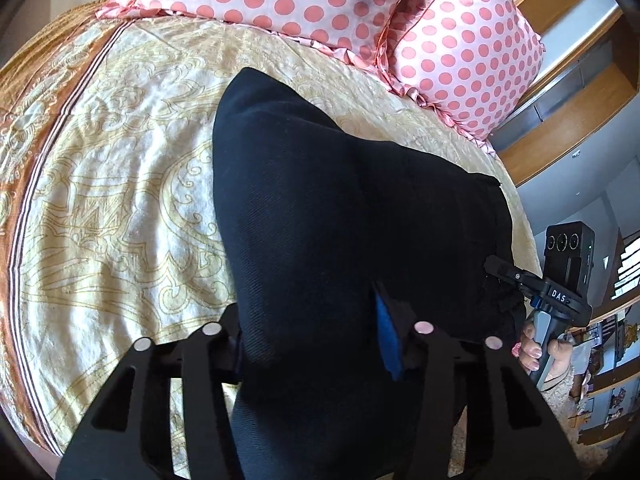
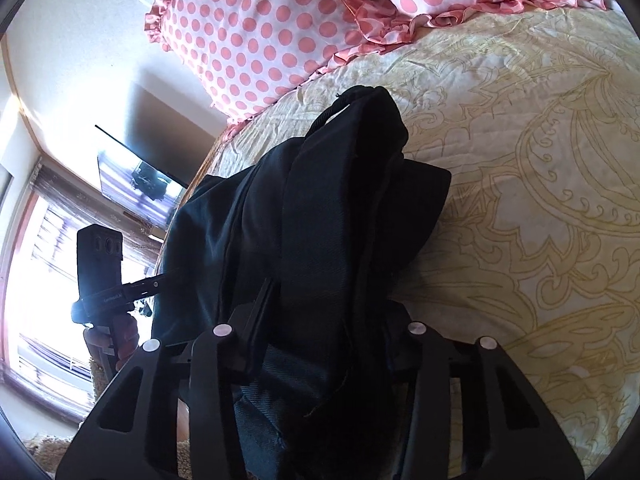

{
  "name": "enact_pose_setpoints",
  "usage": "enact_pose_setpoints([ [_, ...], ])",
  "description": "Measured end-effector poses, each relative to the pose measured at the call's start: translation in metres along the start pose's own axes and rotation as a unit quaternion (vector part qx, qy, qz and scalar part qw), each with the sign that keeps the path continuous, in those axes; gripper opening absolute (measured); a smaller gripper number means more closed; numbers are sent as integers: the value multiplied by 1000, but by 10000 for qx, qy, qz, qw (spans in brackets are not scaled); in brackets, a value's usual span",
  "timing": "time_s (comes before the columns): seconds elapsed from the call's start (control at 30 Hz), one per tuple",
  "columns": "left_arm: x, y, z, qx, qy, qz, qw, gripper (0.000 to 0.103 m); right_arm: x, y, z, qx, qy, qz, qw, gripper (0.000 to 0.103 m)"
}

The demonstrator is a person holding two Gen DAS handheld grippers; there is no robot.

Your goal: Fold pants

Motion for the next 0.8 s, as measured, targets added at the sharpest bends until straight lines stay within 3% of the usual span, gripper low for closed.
enact_pose_setpoints([
  [0.17,-14,-5,-18,250,-133,-306,9991,29,-11,-5,9,70,-433,-85,9990,34],
  [0.33,-32,-24,-33,365,82,-693,9969,26,-13,-23,20,44,-590,-153,9981,34],
  [0.5,-28,-59,-44,470,16,-998,9939,26,-11,-61,20,105,-658,-393,9970,33],
  [0.67,7,-109,-42,344,17,-1235,9917,26,-6,-110,4,145,-413,-799,9958,33],
  [0.8,53,-123,-27,-18,-138,-834,9964,30,15,-129,-26,327,255,-817,9958,34],
])
Point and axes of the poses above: each gripper's, at about its wrist camera, not at the fingertips, and x roughly the way its jaws point, z to its left, y to its underside, the point moved 3 cm from there along x, roughly the way its jaws point, and after that the axes turned 12 degrees about x, right-handed, at the moved point
